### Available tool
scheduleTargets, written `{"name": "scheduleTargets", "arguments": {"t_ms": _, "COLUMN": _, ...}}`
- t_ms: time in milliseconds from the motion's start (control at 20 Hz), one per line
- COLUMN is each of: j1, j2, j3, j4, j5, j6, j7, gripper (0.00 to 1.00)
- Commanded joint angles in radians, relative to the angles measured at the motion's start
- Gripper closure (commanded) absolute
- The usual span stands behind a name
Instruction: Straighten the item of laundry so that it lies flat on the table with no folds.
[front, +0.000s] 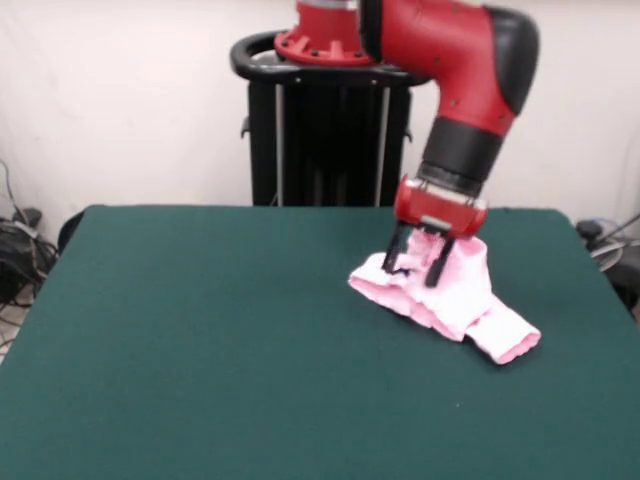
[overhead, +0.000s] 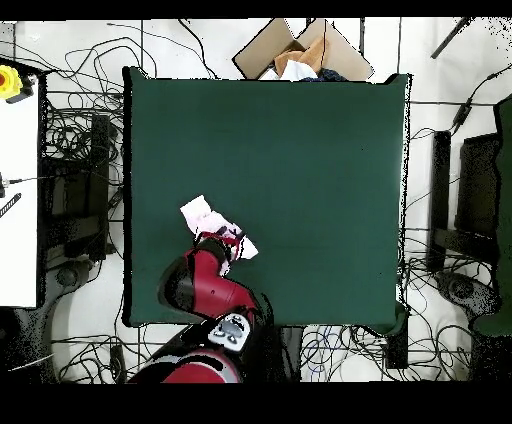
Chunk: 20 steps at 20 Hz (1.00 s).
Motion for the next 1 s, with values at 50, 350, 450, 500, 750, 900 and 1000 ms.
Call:
{"name": "scheduleTargets", "arguments": {"t_ms": 50, "j1": -0.012, "j2": 0.120, "j3": 0.143, "j4": -0.004, "j5": -0.015, "j6": -0.116, "j7": 0.346, "gripper": 0.00}}
{"name": "scheduleTargets", "arguments": {"t_ms": 350, "j1": -0.027, "j2": 0.095, "j3": 0.163, "j4": 0.000, "j5": 0.020, "j6": 0.001, "j7": 0.288, "gripper": 1.00}}
{"name": "scheduleTargets", "arguments": {"t_ms": 450, "j1": -0.035, "j2": 0.044, "j3": 0.161, "j4": 0.008, "j5": 0.033, "j6": 0.099, "j7": 0.248, "gripper": 1.00}}
{"name": "scheduleTargets", "arguments": {"t_ms": 500, "j1": -0.037, "j2": 0.023, "j3": 0.158, "j4": 0.011, "j5": 0.038, "j6": 0.137, "j7": 0.235, "gripper": 1.00}}
{"name": "scheduleTargets", "arguments": {"t_ms": 750, "j1": -0.015, "j2": -0.046, "j3": 0.106, "j4": -0.006, "j5": 0.053, "j6": 0.264, "j7": 0.191, "gripper": 1.00}}
{"name": "scheduleTargets", "arguments": {"t_ms": 900, "j1": -0.045, "j2": -0.081, "j3": 0.077, "j4": -0.018, "j5": 0.006, "j6": 0.283, "j7": 0.166, "gripper": 1.00}}
{"name": "scheduleTargets", "arguments": {"t_ms": 1000, "j1": -0.086, "j2": -0.087, "j3": 0.057, "j4": -0.035, "j5": -0.051, "j6": 0.242, "j7": 0.135, "gripper": 1.00}}
